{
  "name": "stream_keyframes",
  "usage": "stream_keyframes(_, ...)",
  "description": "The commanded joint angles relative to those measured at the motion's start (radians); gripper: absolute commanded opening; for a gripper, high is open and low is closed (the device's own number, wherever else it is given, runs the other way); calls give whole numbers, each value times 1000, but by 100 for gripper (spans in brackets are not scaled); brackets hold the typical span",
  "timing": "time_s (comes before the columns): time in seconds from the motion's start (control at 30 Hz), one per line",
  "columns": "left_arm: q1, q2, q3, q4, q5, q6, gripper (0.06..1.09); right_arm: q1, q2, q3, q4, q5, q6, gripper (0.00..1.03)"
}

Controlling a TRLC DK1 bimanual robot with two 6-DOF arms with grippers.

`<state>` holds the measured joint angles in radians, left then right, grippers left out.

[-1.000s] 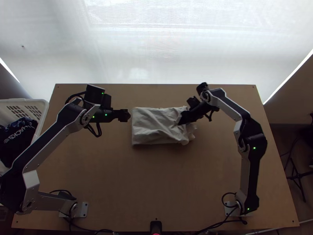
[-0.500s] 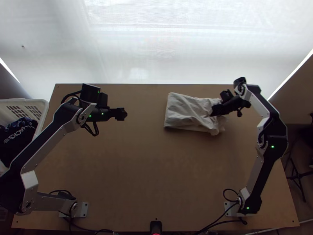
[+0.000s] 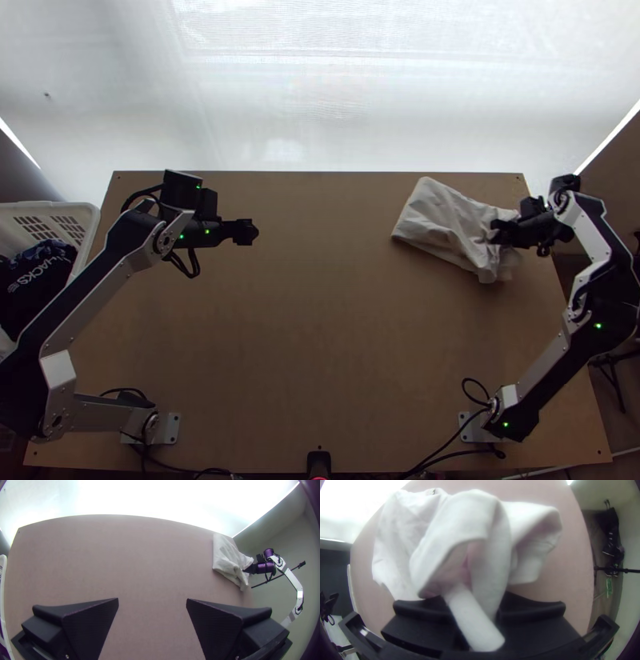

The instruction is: Fold the t-shirt

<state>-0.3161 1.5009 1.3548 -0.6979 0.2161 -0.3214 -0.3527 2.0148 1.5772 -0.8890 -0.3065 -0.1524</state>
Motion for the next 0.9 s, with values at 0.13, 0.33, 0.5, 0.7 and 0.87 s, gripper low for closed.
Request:
stream_keyframes(0.13, -9, -16, 3, 0, 2, -1, 104, -167, -85, -135, 70, 61, 56, 3)
stream_keyframes(0.33, -14, -21, 6, 0, 2, -1, 104, -186, -119, -177, 104, 104, 65, 3)
stream_keyframes(0.5, -15, -28, 3, -2, 2, -5, 104, -157, -176, -218, 139, 104, 63, 26)
stream_keyframes(0.7, -14, -41, -6, -5, 2, -8, 104, -72, -341, -237, 137, 168, 48, 100)
stream_keyframes(0.87, -12, -47, -16, -3, 2, -10, 104, 15, -499, -207, 144, 222, 34, 99)
